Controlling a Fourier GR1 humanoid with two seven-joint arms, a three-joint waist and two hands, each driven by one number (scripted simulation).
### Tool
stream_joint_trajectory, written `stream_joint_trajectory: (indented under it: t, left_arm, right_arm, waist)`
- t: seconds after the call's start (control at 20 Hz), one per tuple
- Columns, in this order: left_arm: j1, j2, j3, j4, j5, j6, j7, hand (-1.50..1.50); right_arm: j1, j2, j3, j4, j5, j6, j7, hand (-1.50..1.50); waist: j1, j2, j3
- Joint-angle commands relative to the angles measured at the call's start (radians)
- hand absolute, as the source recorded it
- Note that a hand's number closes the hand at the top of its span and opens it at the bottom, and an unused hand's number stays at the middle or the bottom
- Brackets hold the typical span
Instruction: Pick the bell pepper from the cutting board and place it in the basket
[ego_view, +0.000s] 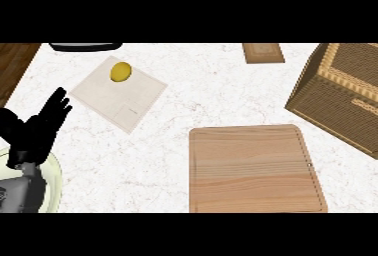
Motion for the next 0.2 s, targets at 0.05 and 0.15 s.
stream_joint_trajectory:
  t: [0.05, 0.15]
  left_arm:
    - [0.002, -0.011, -0.015, -0.012, 0.002, -0.007, 0.011, 0.00]
    - [0.030, -0.010, -0.019, -0.042, 0.003, -0.015, 0.014, 0.00]
  right_arm:
    - [0.219, -0.052, -0.140, -0.080, -0.184, 0.227, -0.028, -1.50]
    - [0.269, -0.089, -0.203, -0.030, -0.253, 0.316, -0.085, -1.50]
  waist:
    - [0.001, 0.002, 0.000]
    - [0.009, 0.003, 0.001]
